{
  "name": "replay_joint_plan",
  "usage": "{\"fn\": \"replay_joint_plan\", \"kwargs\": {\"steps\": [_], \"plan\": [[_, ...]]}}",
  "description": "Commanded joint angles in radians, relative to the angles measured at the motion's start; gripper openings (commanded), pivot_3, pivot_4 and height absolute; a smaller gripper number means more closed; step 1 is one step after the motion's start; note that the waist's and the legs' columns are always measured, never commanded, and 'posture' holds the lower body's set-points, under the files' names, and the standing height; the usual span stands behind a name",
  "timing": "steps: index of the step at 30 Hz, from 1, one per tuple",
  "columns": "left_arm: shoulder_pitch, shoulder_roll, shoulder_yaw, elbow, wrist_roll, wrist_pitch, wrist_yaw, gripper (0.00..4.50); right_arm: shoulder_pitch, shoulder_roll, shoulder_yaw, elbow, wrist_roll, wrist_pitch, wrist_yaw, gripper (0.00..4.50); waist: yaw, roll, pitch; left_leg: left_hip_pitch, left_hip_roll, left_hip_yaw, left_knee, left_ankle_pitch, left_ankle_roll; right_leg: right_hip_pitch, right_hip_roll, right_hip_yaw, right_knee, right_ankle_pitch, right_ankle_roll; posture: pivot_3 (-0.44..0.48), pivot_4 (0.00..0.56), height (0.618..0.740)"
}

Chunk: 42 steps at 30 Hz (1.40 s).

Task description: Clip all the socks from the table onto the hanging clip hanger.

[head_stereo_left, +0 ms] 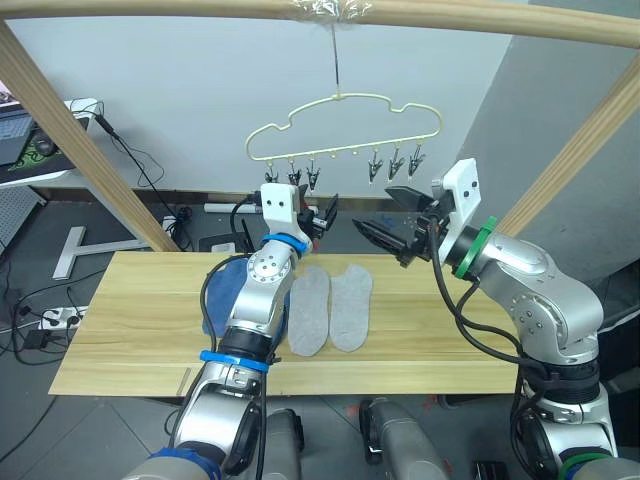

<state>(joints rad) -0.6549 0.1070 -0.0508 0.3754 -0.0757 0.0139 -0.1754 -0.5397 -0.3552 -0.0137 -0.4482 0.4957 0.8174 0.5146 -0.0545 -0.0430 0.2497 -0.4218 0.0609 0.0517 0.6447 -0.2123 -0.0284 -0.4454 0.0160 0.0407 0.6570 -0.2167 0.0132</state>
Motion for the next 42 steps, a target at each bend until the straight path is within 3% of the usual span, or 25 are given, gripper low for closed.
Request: {"fn": "replay_joint_plan", "kwargs": {"steps": [1, 6, 9, 42], "plan": [[-0.043, -0.013, 0.005, 0.002, 0.021, -0.039, 0.014, 3.32, -0.028, -0.006, -0.029, -0.018, 0.019, -0.013, -0.015, 4.5, -0.001, 0.0, 0.0, 0.0, 0.0, 0.0, 0.0, 0.0, 0.0, 0.0, 0.0, 0.0, 0.0, 0.0, 0.0, -0.119, 0.23, 0.74], [-0.052, -0.017, 0.008, 0.011, 0.032, -0.054, 0.022, 3.32, -0.03, -0.008, -0.027, -0.016, 0.016, -0.019, -0.022, 4.5, -0.004, 0.0, 0.0, 0.0, 0.0, 0.0, 0.0, 0.0, 0.0, 0.0, 0.0, 0.0, 0.0, 0.0, 0.0, -0.119, 0.229, 0.74], [-0.058, -0.02, 0.013, 0.013, 0.035, -0.045, 0.029, 2.52, -0.036, -0.004, -0.03, -0.011, 0.017, -0.018, -0.03, 4.5, -0.005, 0.0, 0.0, 0.0, 0.0, 0.0, 0.0, 0.0, 0.0, 0.0, 0.0, 0.0, 0.0, 0.0, 0.0, -0.119, 0.226, 0.74], [-0.156, 0.014, 0.031, 0.195, 0.114, -0.179, 0.102, 2.52, -0.049, -0.013, -0.028, -0.003, 0.028, -0.017, -0.036, 4.5, -0.007, 0.0, 0.0, 0.0, 0.0, 0.0, 0.0, 0.0, 0.0, 0.0, 0.0, 0.0, 0.0, 0.0, 0.0, -0.124, 0.217, 0.74]]}}
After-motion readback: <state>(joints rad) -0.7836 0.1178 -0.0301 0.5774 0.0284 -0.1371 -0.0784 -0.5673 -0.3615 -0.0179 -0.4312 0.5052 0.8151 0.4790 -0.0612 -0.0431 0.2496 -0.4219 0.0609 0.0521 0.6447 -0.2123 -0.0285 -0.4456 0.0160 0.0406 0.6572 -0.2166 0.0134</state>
